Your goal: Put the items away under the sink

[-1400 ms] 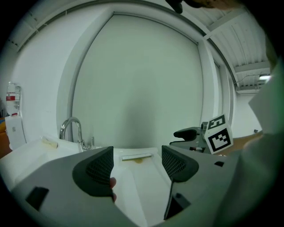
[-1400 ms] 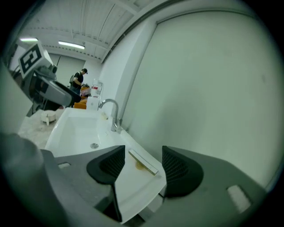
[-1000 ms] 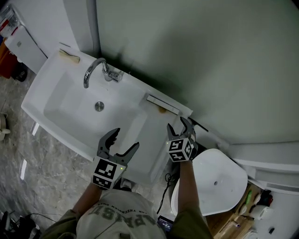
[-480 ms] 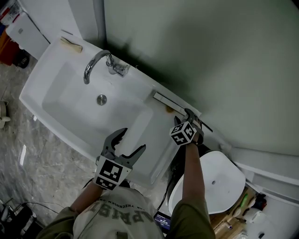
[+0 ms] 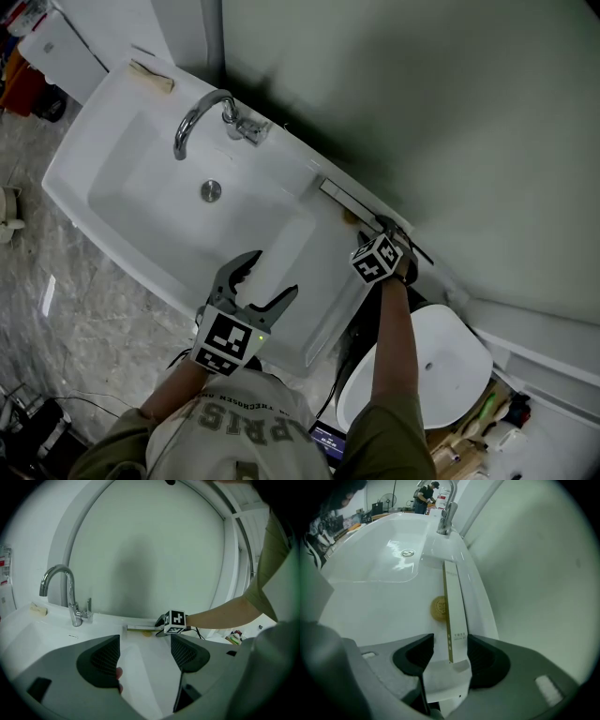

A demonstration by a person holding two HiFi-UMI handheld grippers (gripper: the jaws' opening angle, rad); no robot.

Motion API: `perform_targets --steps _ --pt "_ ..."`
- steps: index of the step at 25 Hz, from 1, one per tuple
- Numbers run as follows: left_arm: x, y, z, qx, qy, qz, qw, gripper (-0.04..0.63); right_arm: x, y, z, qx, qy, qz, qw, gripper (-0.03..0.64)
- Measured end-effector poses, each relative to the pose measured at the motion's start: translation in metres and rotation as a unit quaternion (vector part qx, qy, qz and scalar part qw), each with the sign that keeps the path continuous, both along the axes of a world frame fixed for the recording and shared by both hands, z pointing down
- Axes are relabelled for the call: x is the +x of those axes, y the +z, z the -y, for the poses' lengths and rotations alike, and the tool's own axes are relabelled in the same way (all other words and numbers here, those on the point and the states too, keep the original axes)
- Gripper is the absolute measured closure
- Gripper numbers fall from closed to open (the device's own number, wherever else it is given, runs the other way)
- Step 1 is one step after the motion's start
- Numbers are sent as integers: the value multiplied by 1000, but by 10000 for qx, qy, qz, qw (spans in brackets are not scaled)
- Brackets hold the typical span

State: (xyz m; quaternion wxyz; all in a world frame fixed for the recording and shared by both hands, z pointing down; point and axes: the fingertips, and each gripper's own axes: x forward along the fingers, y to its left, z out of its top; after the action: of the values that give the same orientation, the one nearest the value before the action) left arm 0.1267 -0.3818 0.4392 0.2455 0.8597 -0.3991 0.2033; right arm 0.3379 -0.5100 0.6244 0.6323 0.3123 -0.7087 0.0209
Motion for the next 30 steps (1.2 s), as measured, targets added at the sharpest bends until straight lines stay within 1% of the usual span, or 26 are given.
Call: perform_targets --steps 1,2,3,7,13,22,30 --pt "0 1 0 -7 -7 4 10000 270 1 0 1 10 23 -5 10000 418" --pt "-1 2 1 -13 -13 7 10000 270 3 0 2 29 48 -18 10000 495" --pt "-1 3 1 -20 -17 10 10000 270 4 0 3 39 71 -21 10000 518" --pt "-1 5 -1 -49 -18 43 10000 270 7 -1 4 26 102 -14 9999 541" --pt "-1 5 -5 -51 -23 76 10000 270 7 -5 2 127 131 6 9998 576" --pt "-5 6 -11 -48 -42 102 9999 270 2 -15 -6 185 164 204 9995 595" --pt "-15 8 -18 -24 -79 191 9998 270 -5 -36 -14 554 208 462 9972 603"
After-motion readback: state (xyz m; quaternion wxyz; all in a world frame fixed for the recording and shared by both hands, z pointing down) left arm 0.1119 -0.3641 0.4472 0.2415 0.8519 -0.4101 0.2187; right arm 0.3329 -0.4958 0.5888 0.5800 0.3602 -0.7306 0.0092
